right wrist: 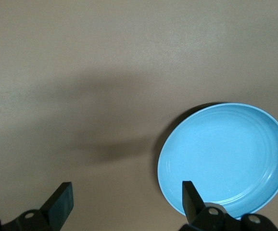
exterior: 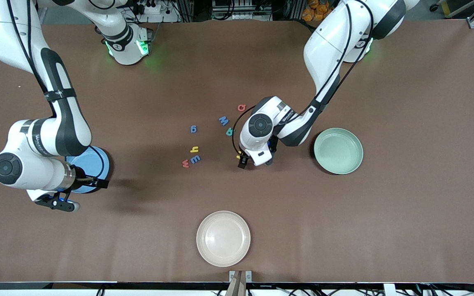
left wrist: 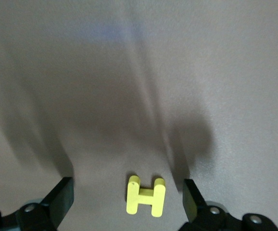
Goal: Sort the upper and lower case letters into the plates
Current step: 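Lower the left gripper and grasp the yellow H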
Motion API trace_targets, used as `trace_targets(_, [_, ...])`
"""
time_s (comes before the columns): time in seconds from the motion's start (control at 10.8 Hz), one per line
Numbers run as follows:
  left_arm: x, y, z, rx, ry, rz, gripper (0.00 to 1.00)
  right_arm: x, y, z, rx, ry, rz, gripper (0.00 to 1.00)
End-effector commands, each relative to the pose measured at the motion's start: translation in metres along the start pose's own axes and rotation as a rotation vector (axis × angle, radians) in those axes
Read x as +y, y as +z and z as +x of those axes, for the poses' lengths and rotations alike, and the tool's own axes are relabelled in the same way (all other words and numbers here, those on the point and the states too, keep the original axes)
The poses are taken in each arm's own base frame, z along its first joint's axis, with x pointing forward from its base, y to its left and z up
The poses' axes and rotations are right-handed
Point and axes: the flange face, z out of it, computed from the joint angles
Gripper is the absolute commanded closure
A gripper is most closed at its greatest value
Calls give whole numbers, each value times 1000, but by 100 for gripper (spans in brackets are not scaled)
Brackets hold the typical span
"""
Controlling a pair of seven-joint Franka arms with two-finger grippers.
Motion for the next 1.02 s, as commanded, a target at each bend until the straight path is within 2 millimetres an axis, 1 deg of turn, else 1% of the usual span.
trace_targets(0.0, [6,3,-8,2,-25,-37,0,-2,-1,3,8,14,4,0])
trace_targets(0.19, [5,2,-9,0,-44,-37,0,-1,-1,3,5,16,3,0])
trace_targets(0.37, [4,5,-9,4,-38,-35,1,-1,-1,3,5,16,3,0])
trace_targets(0.46, [3,8,-8,6,-36,-31,12,-1,-2,4,8,15,3,0])
trace_targets(0.65, [4,14,-7,2,-31,-37,18,-2,-1,3,6,14,4,0])
trace_targets(0.74, [3,18,-6,2,-31,-35,32,-1,-1,3,7,15,2,0])
trace_targets(0.83, [3,17,-6,1,-31,-37,50,-2,-1,3,6,14,3,0])
trace_targets(0.93, [3,17,-6,1,-31,-37,64,-3,-1,3,6,13,3,0])
